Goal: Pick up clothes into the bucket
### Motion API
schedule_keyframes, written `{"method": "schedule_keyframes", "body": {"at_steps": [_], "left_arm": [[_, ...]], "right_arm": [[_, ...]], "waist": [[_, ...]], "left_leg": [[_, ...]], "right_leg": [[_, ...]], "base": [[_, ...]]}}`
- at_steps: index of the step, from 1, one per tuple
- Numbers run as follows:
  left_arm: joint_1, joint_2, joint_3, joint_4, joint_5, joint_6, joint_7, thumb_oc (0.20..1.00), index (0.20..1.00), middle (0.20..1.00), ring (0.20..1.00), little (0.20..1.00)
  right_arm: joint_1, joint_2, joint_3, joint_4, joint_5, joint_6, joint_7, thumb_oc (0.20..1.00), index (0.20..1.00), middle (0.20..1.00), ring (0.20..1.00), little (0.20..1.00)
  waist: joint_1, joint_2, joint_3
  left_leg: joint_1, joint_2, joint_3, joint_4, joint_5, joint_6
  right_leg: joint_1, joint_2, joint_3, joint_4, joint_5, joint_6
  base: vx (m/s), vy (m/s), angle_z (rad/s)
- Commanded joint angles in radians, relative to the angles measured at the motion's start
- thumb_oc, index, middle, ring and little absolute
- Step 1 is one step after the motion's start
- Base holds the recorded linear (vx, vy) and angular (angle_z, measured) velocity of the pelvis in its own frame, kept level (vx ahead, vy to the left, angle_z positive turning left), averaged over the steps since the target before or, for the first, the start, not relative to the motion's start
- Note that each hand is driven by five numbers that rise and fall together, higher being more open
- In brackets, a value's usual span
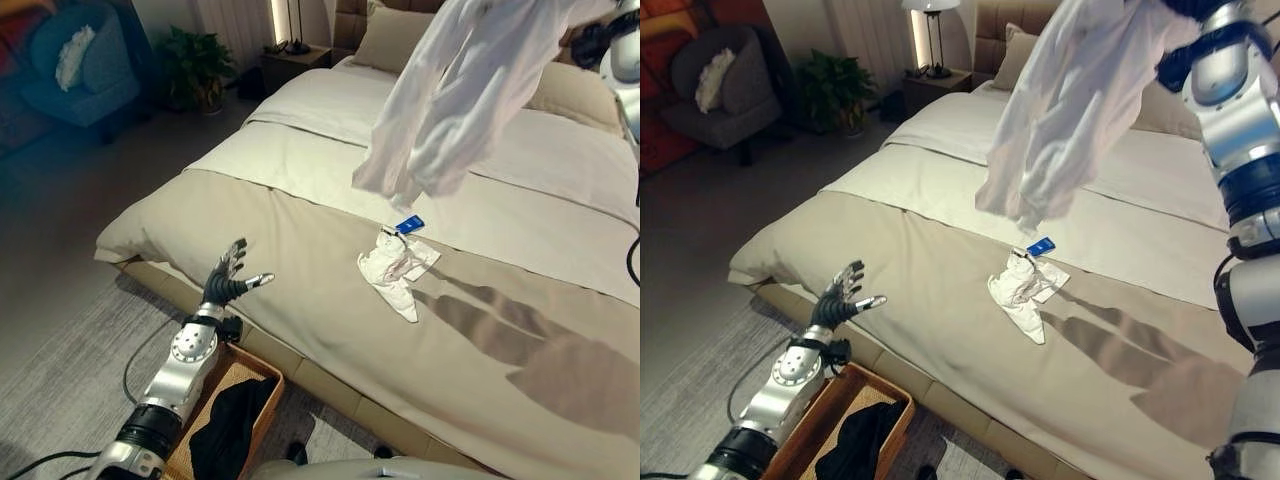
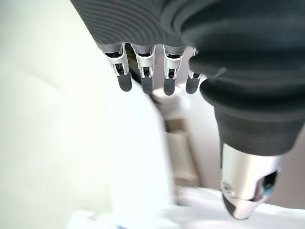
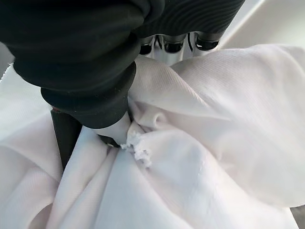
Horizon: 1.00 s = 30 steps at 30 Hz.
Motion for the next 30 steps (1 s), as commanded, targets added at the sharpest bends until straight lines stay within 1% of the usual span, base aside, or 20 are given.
{"method": "schedule_keyframes", "body": {"at_steps": [1, 3, 5, 6, 7, 8, 9, 10, 13, 14, 15, 17, 22, 23, 24, 26, 29, 30], "left_arm": [[-0.099, 0.076, -0.003, -0.065, -0.020, -0.039, -0.019, 1.000, 1.000, 1.000, 1.000, 1.000], [-0.164, 0.105, -0.031, -0.095, 0.000, -0.043, -0.024, 1.000, 1.000, 1.000, 1.000, 1.000], [-0.233, 0.089, -0.075, -0.086, -0.017, -0.040, -0.028, 1.000, 1.000, 1.000, 1.000, 1.000], [-0.236, 0.088, -0.078, -0.083, -0.017, -0.041, -0.027, 1.000, 1.000, 1.000, 1.000, 1.000], [-0.302, 0.079, -0.119, -0.066, -0.007, -0.035, -0.033, 1.000, 1.000, 1.000, 1.000, 1.000], [-0.304, 0.079, -0.121, -0.064, -0.007, -0.036, -0.032, 1.000, 1.000, 1.000, 1.000, 1.000], [-0.366, 0.066, -0.164, -0.053, 0.003, -0.028, -0.036, 1.000, 1.000, 1.000, 1.000, 1.000], [-0.393, 0.058, -0.185, -0.045, 0.013, -0.023, -0.037, 1.000, 1.000, 1.000, 1.000, 1.000], [-0.463, 0.013, -0.236, 0.000, 0.050, -0.011, -0.027, 1.000, 1.000, 1.000, 1.000, 1.000], [-0.465, 0.012, -0.237, 0.003, 0.050, -0.012, -0.027, 1.000, 1.000, 1.000, 1.000, 1.000], [-0.505, -0.022, -0.269, 0.039, 0.070, -0.004, -0.018, 1.000, 1.000, 1.000, 1.000, 1.000], [-0.536, -0.062, -0.297, 0.074, 0.069, 0.007, -0.017, 1.000, 1.000, 1.000, 1.000, 1.000], [-0.602, -0.114, -0.358, 0.140, 0.067, 0.025, -0.032, 1.000, 1.000, 1.000, 1.000, 1.000], [-0.602, -0.114, -0.358, 0.140, 0.067, 0.025, -0.032, 1.000, 1.000, 1.000, 1.000, 1.000], [-0.620, -0.146, -0.370, 0.178, 0.055, 0.034, -0.031, 1.000, 1.000, 1.000, 1.000, 1.000], [-0.641, -0.175, -0.389, 0.206, 0.037, 0.038, -0.033, 1.000, 1.000, 1.000, 1.000, 1.000], [-0.662, -0.192, -0.437, 0.185, -0.111, 0.037, -0.075, 1.000, 1.000, 1.000, 1.000, 1.000], [-0.674, -0.190, -0.469, 0.169, -0.171, 0.047, -0.108, 1.000, 1.000, 1.000, 1.000, 1.000]], "right_arm": [[0.016, -0.080, 0.029, -0.084, 0.053, -0.028, 0.056, 0.200, 0.200, 0.200, 0.200, 0.200], [0.064, -0.094, 0.032, -0.130, 0.064, -0.029, 0.090, 0.200, 0.200, 0.200, 0.200, 0.200], [0.111, -0.092, 0.036, -0.160, 0.082, -0.031, 0.123, 0.200, 0.200, 0.200, 0.200, 0.200], [0.113, -0.094, 0.034, -0.161, 0.082, -0.031, 0.124, 0.200, 0.200, 0.200, 0.200, 0.200], [0.141, -0.090, 0.041, -0.192, 0.109, -0.026, 0.160, 0.200, 0.200, 0.200, 0.200, 0.200], [0.143, -0.092, 0.039, -0.193, 0.109, -0.026, 0.160, 0.200, 0.200, 0.200, 0.200, 0.200], [0.169, -0.086, 0.048, -0.230, 0.141, -0.022, 0.194, 0.200, 0.200, 0.200, 0.200, 0.200], [0.173, -0.084, 0.057, -0.246, 0.156, -0.020, 0.208, 0.200, 0.200, 0.200, 0.200, 0.200], [0.187, -0.077, 0.078, -0.295, 0.203, -0.015, 0.246, 0.200, 0.200, 0.200, 0.200, 0.200], [0.187, -0.079, 0.078, -0.295, 0.203, -0.015, 0.246, 0.200, 0.200, 0.200, 0.200, 0.200], [0.192, -0.075, 0.091, -0.336, 0.233, -0.009, 0.263, 0.200, 0.200, 0.200, 0.200, 0.200], [0.199, -0.068, 0.103, -0.393, 0.256, -0.013, 0.285, 0.200, 0.200, 0.200, 0.200, 0.200], [0.231, -0.053, 0.079, -0.542, 0.323, -0.026, 0.298, 0.200, 0.200, 0.200, 0.200, 0.200], [0.232, -0.054, 0.078, -0.542, 0.323, -0.026, 0.298, 0.200, 0.200, 0.200, 0.200, 0.200], [0.247, -0.048, 0.061, -0.623, 0.345, -0.036, 0.301, 0.200, 0.200, 0.200, 0.200, 0.200], [0.265, -0.038, 0.043, -0.667, 0.358, -0.042, 0.303, 0.200, 0.200, 0.200, 0.200, 0.200], [0.274, -0.026, 0.049, -0.730, 0.381, -0.048, 0.313, 0.200, 0.200, 0.200, 0.200, 0.200], [0.273, -0.023, 0.055, -0.751, 0.390, -0.050, 0.319, 0.200, 0.200, 0.200, 0.200, 0.200]], "waist": [[0.007, -0.047, -0.063], [0.002, -0.047, -0.070], [-0.005, -0.047, -0.073], [-0.003, -0.048, -0.072], [-0.010, -0.049, -0.075], [-0.008, -0.049, -0.075], [-0.013, -0.049, -0.075], [-0.017, -0.050, -0.074], [-0.026, -0.051, -0.073], [-0.025, -0.051, -0.072], [-0.030, -0.051, -0.070], [-0.037, -0.050, -0.070], [-0.043, -0.046, -0.068], [-0.043, -0.046, -0.068], [-0.048, -0.042, -0.069], [-0.049, -0.041, -0.070], [-0.052, -0.035, -0.069], [-0.052, -0.033, -0.070]], "left_leg": [[-0.013, -0.009, 0.019, 0.099, -0.142, -0.004], [-0.006, -0.008, 0.023, 0.094, -0.141, -0.005], [-0.004, -0.006, 0.024, 0.094, -0.140, -0.006], [-0.004, -0.006, 0.024, 0.093, -0.140, -0.006], [0.000, -0.004, 0.029, 0.090, -0.139, -0.007], [0.001, -0.004, 0.029, 0.089, -0.139, -0.007], [0.004, -0.001, 0.032, 0.090, -0.139, -0.008], [0.004, -0.001, 0.033, 0.091, -0.139, -0.008], [0.012, -0.001, 0.036, 0.092, -0.141, -0.008], [0.013, -0.001, 0.036, 0.092, -0.141, -0.008], [0.017, -0.002, 0.037, 0.090, -0.140, -0.008], [0.022, -0.001, 0.038, 0.088, -0.140, -0.008], [0.027, 0.000, 0.040, 0.088, -0.141, -0.007], [0.027, 0.000, 0.040, 0.088, -0.141, -0.007], [0.029, 0.000, 0.038, 0.088, -0.141, -0.006], [0.032, -0.002, 0.036, 0.086, -0.140, -0.005], [0.033, -0.003, 0.033, 0.084, -0.138, -0.004], [0.033, -0.003, 0.032, 0.083, -0.137, -0.004]], "right_leg": [[-0.057, -0.042, -0.012, 0.093, -0.011, 0.039], [-0.048, -0.039, -0.013, 0.084, -0.010, 0.039], [-0.047, -0.039, -0.012, 0.080, -0.006, 0.039], [-0.046, -0.039, -0.012, 0.080, -0.006, 0.039], [-0.043, -0.037, -0.010, 0.072, -0.004, 0.039], [-0.042, -0.036, -0.010, 0.072, -0.004, 0.039], [-0.038, -0.036, -0.011, 0.070, -0.003, 0.040], [-0.037, -0.036, -0.010, 0.070, -0.003, 0.039], [-0.029, -0.036, -0.009, 0.070, -0.004, 0.038], [-0.028, -0.036, -0.009, 0.070, -0.004, 0.039], [-0.024, -0.036, -0.007, 0.070, -0.005, 0.039], [-0.023, -0.036, -0.006, 0.071, -0.005, 0.039], [-0.017, -0.036, -0.009, 0.072, -0.006, 0.042], [-0.017, -0.036, -0.009, 0.072, -0.006, 0.042], [-0.018, -0.037, -0.008, 0.075, -0.007, 0.043], [-0.015, -0.038, -0.012, 0.076, -0.008, 0.042], [-0.011, -0.039, -0.015, 0.076, -0.007, 0.043], [-0.011, -0.040, -0.016, 0.074, -0.006, 0.043]], "base": [[0.05, -0.033, -0.05], [0.02, -0.022, -0.09], [0.00, -0.017, -0.06], [-0.01, -0.024, -0.07], [-0.01, -0.018, -0.09], [-0.01, -0.031, -0.15], [-0.01, -0.016, -0.11], [-0.01, -0.017, -0.11], [0.00, -0.006, -0.07], [0.00, -0.001, -0.05], [-0.01, 0.001, -0.05], [0.00, 0.000, 0.00], [0.00, 0.000, 0.00], [0.00, 0.000, 0.00], [0.00, 0.000, 0.00], [0.00, 0.000, 0.00], [0.00, 0.002, 0.01], [0.00, 0.000, 0.00]]}}
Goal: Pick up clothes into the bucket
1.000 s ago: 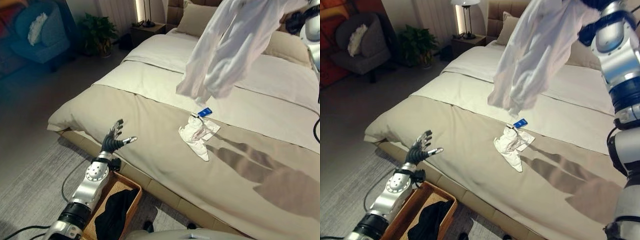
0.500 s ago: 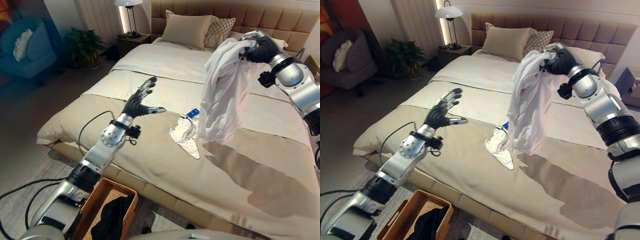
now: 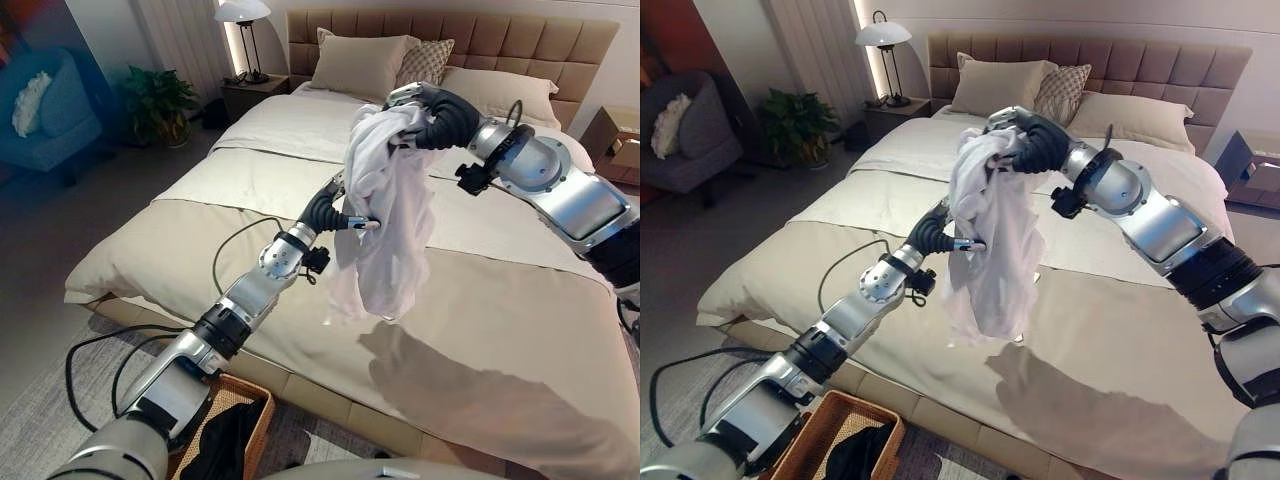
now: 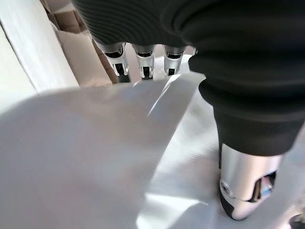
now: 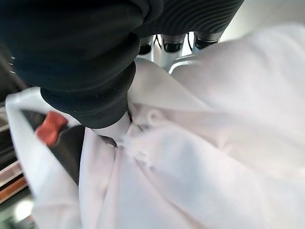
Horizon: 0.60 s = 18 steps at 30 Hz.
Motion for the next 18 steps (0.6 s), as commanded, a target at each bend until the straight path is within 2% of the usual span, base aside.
{"method": "schedule_keyframes", "body": {"at_steps": [1, 5, 8, 13, 14, 15, 16, 18], "left_arm": [[-0.146, 0.002, -0.128, 0.017, -0.220, -0.005, -0.081, 1.000, 1.000, 1.000, 1.000, 1.000], [-0.196, 0.048, -0.247, -0.063, -0.449, 0.037, -0.173, 1.000, 1.000, 1.000, 1.000, 1.000], [-0.236, 0.115, -0.335, -0.126, -0.599, 0.087, -0.254, 1.000, 1.000, 1.000, 1.000, 1.000], [-0.250, 0.184, -0.405, -0.175, -0.729, 0.143, -0.321, 1.000, 1.000, 1.000, 1.000, 1.000], [-0.248, 0.192, -0.405, -0.176, -0.729, 0.137, -0.324, 0.853, 0.853, 0.853, 0.853, 0.853], [-0.232, 0.192, -0.399, -0.177, -0.744, 0.143, -0.324, 0.300, 0.300, 0.300, 0.300, 0.300], [-0.217, 0.191, -0.390, -0.174, -0.752, 0.139, -0.323, 0.200, 0.200, 0.200, 0.200, 0.200], [-0.186, 0.175, -0.373, -0.170, -0.770, 0.150, -0.328, 0.200, 0.200, 0.200, 0.200, 0.200]], "right_arm": [[-0.046, 0.001, -0.043, -0.076, 0.101, -0.076, -0.008, 0.200, 0.200, 0.200, 0.200, 0.200], [-0.050, 0.005, -0.016, -0.110, 0.131, -0.078, -0.006, 0.200, 0.200, 0.200, 0.200, 0.200], [-0.058, 0.009, 0.002, -0.114, 0.149, -0.083, -0.003, 0.200, 0.200, 0.200, 0.200, 0.200], [-0.063, 0.032, 0.019, -0.103, 0.164, -0.092, 0.000, 0.200, 0.200, 0.200, 0.200, 0.200], [-0.063, 0.037, 0.021, -0.101, 0.162, -0.093, 0.001, 0.200, 0.200, 0.200, 0.200, 0.200], [-0.062, 0.043, 0.019, -0.097, 0.158, -0.096, -0.001, 0.200, 0.200, 0.200, 0.200, 0.200], [-0.056, 0.048, 0.012, -0.094, 0.158, -0.098, -0.003, 0.200, 0.200, 0.200, 0.200, 0.200], [-0.045, 0.063, -0.003, -0.090, 0.150, -0.099, -0.006, 0.200, 0.200, 0.200, 0.200, 0.200]], "waist": [[0.027, -0.058, -0.053], [0.023, -0.052, -0.053], [0.018, -0.048, -0.058], [0.014, -0.044, -0.061], [0.014, -0.044, -0.061], [0.014, -0.044, -0.061], [0.014, -0.045, -0.060], [0.014, -0.046, -0.059]], "left_leg": [[0.002, -0.030, -0.001, 0.084, -0.120, 0.006], [0.001, -0.029, -0.005, 0.083, -0.114, 0.001], [0.002, -0.028, -0.005, 0.078, -0.110, -0.003], [0.005, -0.031, -0.006, 0.074, -0.108, -0.004], [0.006, -0.031, -0.005, 0.073, -0.108, -0.004], [0.007, -0.032, -0.006, 0.072, -0.108, -0.002], [0.009, -0.033, -0.005, 0.071, -0.109, -0.001], [0.010, -0.034, -0.005, 0.070, -0.110, 0.001]], "right_leg": [[-0.037, -0.069, -0.051, 0.103, -0.039, 0.064], [-0.033, -0.072, -0.060, 0.099, -0.033, 0.066], [-0.033, -0.072, -0.069, 0.095, -0.030, 0.068], [-0.033, -0.073, -0.069, 0.098, -0.028, 0.070], [-0.033, -0.073, -0.068, 0.097, -0.027, 0.070], [-0.032, -0.073, -0.067, 0.099, -0.028, 0.070], [-0.032, -0.073, -0.066, 0.100, -0.028, 0.070], [-0.033, -0.074, -0.063, 0.101, -0.029, 0.070]], "base": [[0.00, 0.000, 0.00], [0.00, 0.000, 0.00], [0.00, 0.004, 0.03], [0.00, 0.004, 0.02], [0.00, 0.000, 0.00], [0.00, 0.000, 0.00], [0.00, 0.000, 0.00], [0.00, 0.000, 0.00]]}}
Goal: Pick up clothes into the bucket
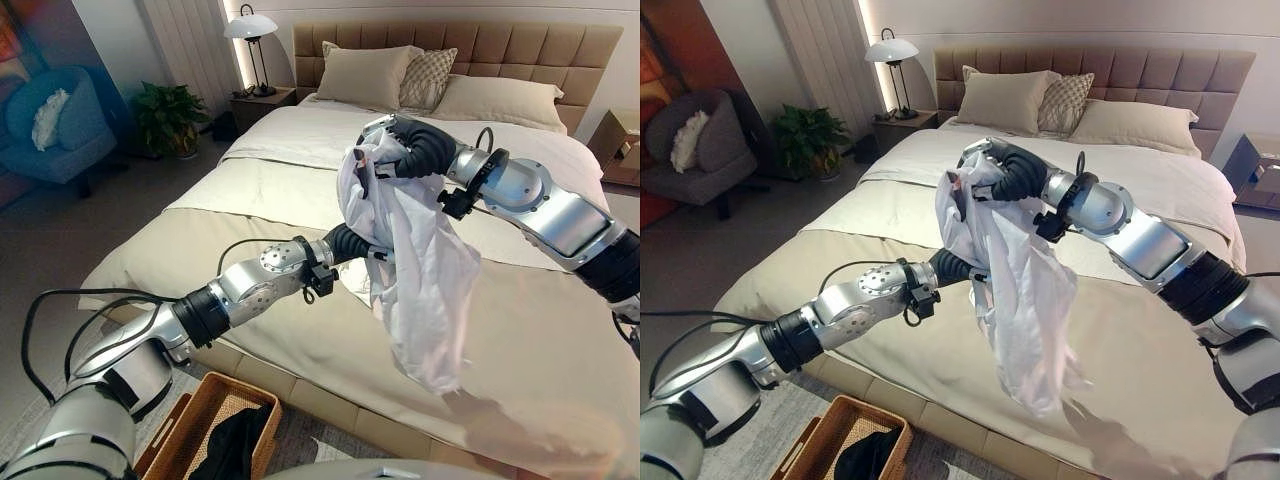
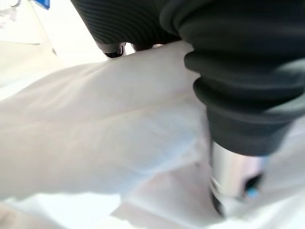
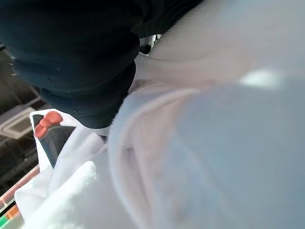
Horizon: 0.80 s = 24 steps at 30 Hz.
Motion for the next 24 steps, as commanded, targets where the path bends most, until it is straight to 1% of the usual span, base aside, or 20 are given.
{"method": "schedule_keyframes", "body": {"at_steps": [1, 7, 8, 10, 11, 12, 14, 15, 18, 19, 21, 22, 24], "left_arm": [[-0.021, -0.083, -0.014, 0.021, -0.056, -0.012, -0.056, 0.200, 0.200, 0.200, 0.200, 0.200], [0.130, -0.184, 0.100, 0.051, -0.113, 0.003, -0.052, 0.200, 0.200, 0.200, 0.200, 0.200], [0.163, -0.203, 0.126, 0.059, -0.121, 0.002, -0.044, 0.200, 0.200, 0.200, 0.200, 0.200], [0.211, -0.225, 0.164, 0.063, -0.127, -0.003, -0.032, 0.200, 0.200, 0.200, 0.200, 0.200], [0.234, -0.235, 0.181, 0.063, -0.131, -0.010, -0.025, 0.200, 0.200, 0.200, 0.200, 0.200], [0.263, -0.249, 0.208, 0.063, -0.139, -0.013, -0.015, 0.200, 0.200, 0.200, 0.200, 0.200], [0.287, -0.258, 0.226, 0.068, -0.136, -0.020, -0.004, 0.200, 0.200, 0.200, 0.200, 0.200], [0.332, -0.264, 0.278, 0.055, -0.138, -0.039, 0.016, 0.200, 0.200, 0.200, 0.200, 0.200], [0.413, -0.266, 0.345, 0.035, -0.125, -0.060, 0.041, 0.200, 0.200, 0.200, 0.200, 0.200], [0.452, -0.261, 0.406, 0.019, -0.116, -0.078, 0.057, 0.200, 0.200, 0.200, 0.200, 0.200], [0.512, -0.254, 0.453, 0.002, -0.080, -0.093, 0.075, 0.200, 0.200, 0.200, 0.200, 0.200], [0.548, -0.235, 0.515, -0.018, -0.034, -0.119, 0.090, 0.200, 0.200, 0.200, 0.200, 0.200], [0.616, -0.214, 0.585, -0.061, 0.002, -0.129, 0.099, 0.200, 0.200, 0.200, 0.200, 0.200]], "right_arm": [[-0.060, 0.069, -0.071, -0.030, 0.058, -0.099, -0.041, 0.200, 0.200, 0.200, 0.200, 0.200], [-0.016, 0.102, -0.128, -0.023, 0.007, -0.092, -0.050, 0.200, 0.200, 0.200, 0.200, 0.200], [0.001, 0.103, -0.145, -0.020, -0.004, -0.091, -0.053, 0.235, 0.235, 0.235, 0.235, 0.235], [0.028, 0.102, -0.173, -0.023, -0.028, -0.088, -0.059, 0.667, 0.667, 0.667, 0.667, 0.667], [0.045, 0.099, -0.190, -0.024, -0.031, -0.086, -0.063, 0.947, 0.947, 0.947, 0.947, 0.947], [0.069, 0.101, -0.216, -0.021, -0.036, -0.087, -0.074, 1.000, 1.000, 1.000, 1.000, 1.000], [0.085, 0.097, -0.234, -0.023, -0.047, -0.086, -0.078, 1.000, 1.000, 1.000, 1.000, 1.000], [0.128, 0.089, -0.286, -0.020, -0.055, -0.086, -0.098, 1.000, 1.000, 1.000, 1.000, 1.000], [0.210, 0.092, -0.379, -0.020, -0.057, -0.093, -0.124, 1.000, 1.000, 1.000, 1.000, 1.000], [0.260, 0.097, -0.435, -0.021, -0.048, -0.098, -0.141, 1.000, 1.000, 1.000, 1.000, 1.000], [0.327, 0.118, -0.498, -0.031, -0.045, -0.099, -0.147, 1.000, 1.000, 1.000, 1.000, 1.000], [0.374, 0.130, -0.548, -0.029, -0.043, -0.105, -0.158, 1.000, 1.000, 1.000, 1.000, 1.000], [0.456, 0.153, -0.624, -0.039, -0.033, -0.108, -0.161, 1.000, 1.000, 1.000, 1.000, 1.000]], "waist": [[0.016, -0.071, -0.042], [0.022, -0.081, -0.043], [0.024, -0.083, -0.042], [0.028, -0.086, -0.040], [0.031, -0.087, -0.040], [0.033, -0.088, -0.039], [0.036, -0.090, -0.040], [0.042, -0.092, -0.039], [0.052, -0.096, -0.038], [0.057, -0.096, -0.036], [0.065, -0.099, -0.037], [0.071, -0.098, -0.035], [0.080, -0.099, -0.034]], "left_leg": [[0.009, -0.030, 0.003, 0.070, -0.110, 0.005], [0.009, -0.034, 0.000, 0.072, -0.116, 0.012], [0.009, -0.034, -0.002, 0.073, -0.117, 0.014], [0.009, -0.035, -0.005, 0.073, -0.118, 0.016], [0.008, -0.035, -0.007, 0.073, -0.118, 0.017], [0.008, -0.036, -0.009, 0.073, -0.120, 0.018], [0.007, -0.038, -0.010, 0.074, -0.120, 0.019], [0.006, -0.039, -0.014, 0.074, -0.121, 0.022], [0.003, -0.041, -0.020, 0.076, -0.123, 0.025], [0.002, -0.041, -0.022, 0.077, -0.124, 0.026], [0.001, -0.042, -0.026, 0.077, -0.126, 0.028], [-0.001, -0.042, -0.028, 0.077, -0.126, 0.029], [-0.003, -0.044, -0.032, 0.077, -0.127, 0.031]], "right_leg": [[-0.038, -0.068, -0.049, 0.103, -0.026, 0.067], [-0.038, -0.071, -0.045, 0.105, -0.031, 0.064], [-0.038, -0.071, -0.046, 0.105, -0.031, 0.063], [-0.038, -0.073, -0.047, 0.106, -0.032, 0.062], [-0.037, -0.074, -0.049, 0.107, -0.034, 0.062], [-0.037, -0.075, -0.051, 0.107, -0.035, 0.062], [-0.037, -0.075, -0.052, 0.108, -0.035, 0.061], [-0.035, -0.077, -0.056, 0.108, -0.037, 0.061], [-0.034, -0.078, -0.060, 0.110, -0.038, 0.060], [-0.034, -0.079, -0.063, 0.109, -0.038, 0.060], [-0.034, -0.080, -0.066, 0.109, -0.040, 0.060], [-0.034, -0.080, -0.068, 0.107, -0.039, 0.059], [-0.034, -0.080, -0.070, 0.106, -0.040, 0.059]], "base": [[0.00, 0.000, 0.00], [0.00, 0.000, 0.00], [0.00, 0.000, 0.00], [0.00, 0.000, 0.00], [0.00, 0.000, 0.00], [0.00, 0.000, 0.00], [0.00, 0.000, 0.00], [0.00, 0.000, 0.00], [0.00, 0.000, 0.00], [0.01, 0.000, 0.04], [0.01, -0.001, 0.08], [0.01, -0.002, 0.09], [0.01, 0.000, 0.05]]}}
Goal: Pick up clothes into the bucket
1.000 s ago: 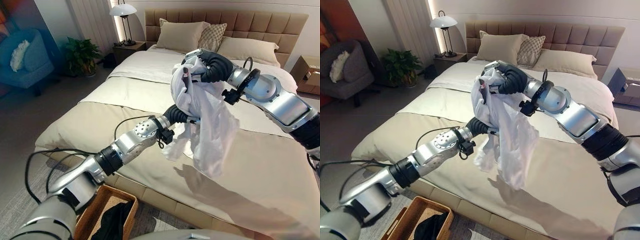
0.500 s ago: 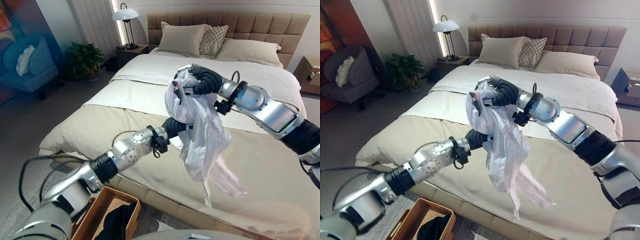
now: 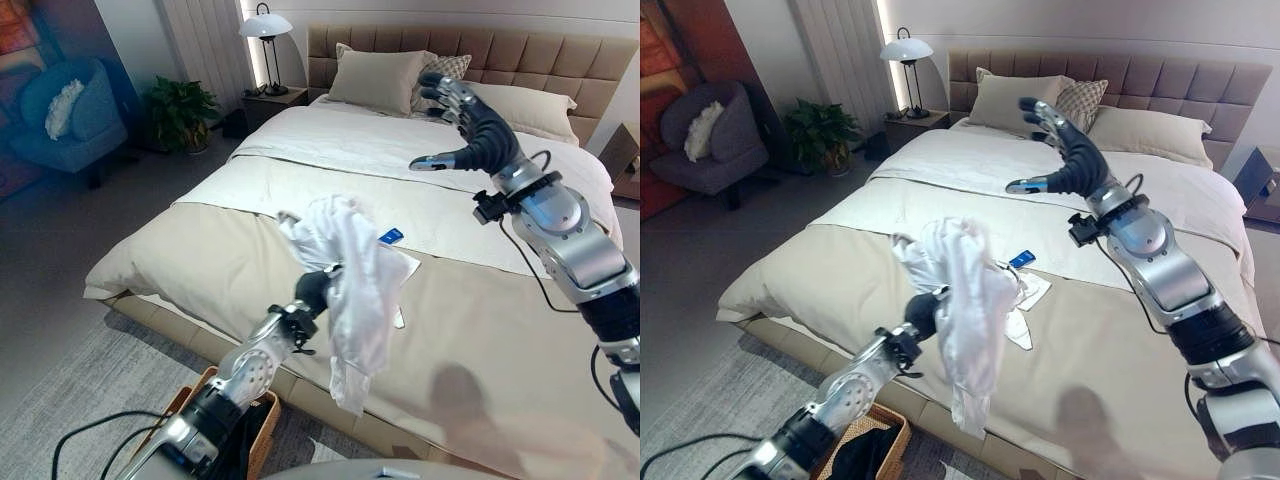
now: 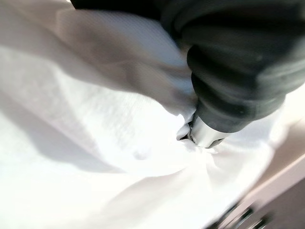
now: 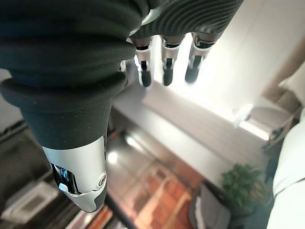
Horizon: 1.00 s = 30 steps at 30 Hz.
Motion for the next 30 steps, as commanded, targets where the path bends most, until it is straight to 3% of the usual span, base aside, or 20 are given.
{"method": "schedule_keyframes", "body": {"at_steps": [1, 6, 11, 16, 24, 25, 30], "left_arm": [[0.000, 0.056, 0.114, -0.086, 0.074, -0.116, 0.001, 0.200, 0.200, 0.200, 0.200, 0.200], [0.124, 0.060, 0.342, -0.094, 0.167, -0.163, 0.003, 0.200, 0.200, 0.200, 0.200, 0.200], [0.191, 0.076, 0.562, -0.091, 0.387, -0.245, 0.047, 0.200, 0.200, 0.200, 0.200, 0.200], [0.240, 0.133, 0.741, -0.095, 0.636, -0.315, 0.137, 0.200, 0.200, 0.200, 0.200, 0.200], [0.306, 0.249, 0.852, 0.045, 0.855, -0.338, 0.204, 0.200, 0.200, 0.200, 0.200, 0.200], [0.305, 0.250, 0.852, 0.046, 0.856, -0.339, 0.204, 0.200, 0.200, 0.200, 0.200, 0.200], [0.266, 0.345, 0.809, 0.227, 0.967, -0.334, 0.267, 0.200, 0.200, 0.200, 0.200, 0.200]], "right_arm": [[0.027, 0.031, -0.102, 0.023, 0.024, -0.061, -0.037, 1.000, 1.000, 1.000, 1.000, 1.000], [0.214, 0.124, -0.261, 0.047, 0.048, -0.066, -0.027, 1.000, 1.000, 1.000, 1.000, 1.000], [0.394, 0.249, -0.410, 0.080, 0.030, -0.077, -0.023, 1.000, 1.000, 1.000, 1.000, 1.000], [0.522, 0.365, -0.487, 0.179, 0.024, -0.085, -0.025, 1.000, 1.000, 1.000, 1.000, 1.000], [0.608, 0.432, -0.489, 0.428, -0.014, -0.116, -0.016, 1.000, 1.000, 1.000, 1.000, 1.000], [0.607, 0.433, -0.488, 0.429, -0.015, -0.117, -0.015, 1.000, 1.000, 1.000, 1.000, 1.000], [0.612, 0.444, -0.431, 0.535, -0.048, -0.134, -0.014, 1.000, 1.000, 1.000, 1.000, 1.000]], "waist": [[0.041, -0.072, -0.034], [0.061, -0.075, -0.036], [0.079, -0.077, -0.026], [0.095, -0.083, -0.002], [0.115, -0.083, 0.068], [0.114, -0.083, 0.066], [0.108, -0.085, 0.173]], "left_leg": [[-0.004, -0.043, -0.011, 0.077, -0.122, 0.022], [-0.005, -0.044, -0.020, 0.077, -0.126, 0.024], [-0.013, -0.047, -0.035, 0.083, -0.131, 0.026], [-0.037, -0.053, -0.057, 0.094, -0.130, 0.024], [-0.106, -0.061, -0.075, 0.131, -0.123, 0.022], [-0.110, -0.061, -0.075, 0.134, -0.124, 0.022], [-0.231, -0.072, -0.090, 0.212, -0.115, 0.024]], "right_leg": [[-0.041, -0.081, -0.059, 0.105, -0.033, 0.058], [-0.037, -0.081, -0.068, 0.101, -0.037, 0.058], [-0.036, -0.082, -0.077, 0.107, -0.045, 0.053], [-0.049, -0.082, -0.093, 0.122, -0.054, 0.049], [-0.104, -0.086, -0.110, 0.141, -0.045, 0.051], [-0.106, -0.086, -0.110, 0.142, -0.045, 0.051], [-0.223, -0.097, -0.109, 0.214, -0.037, 0.047]], "base": [[0.01, 0.002, 0.03], [0.02, 0.008, 0.07], [0.01, 0.007, 0.10], [-0.03, 0.011, 0.13], [-0.07, 0.016, 0.09], [-0.12, 0.027, 0.00], [-0.19, 0.036, 0.08]]}}
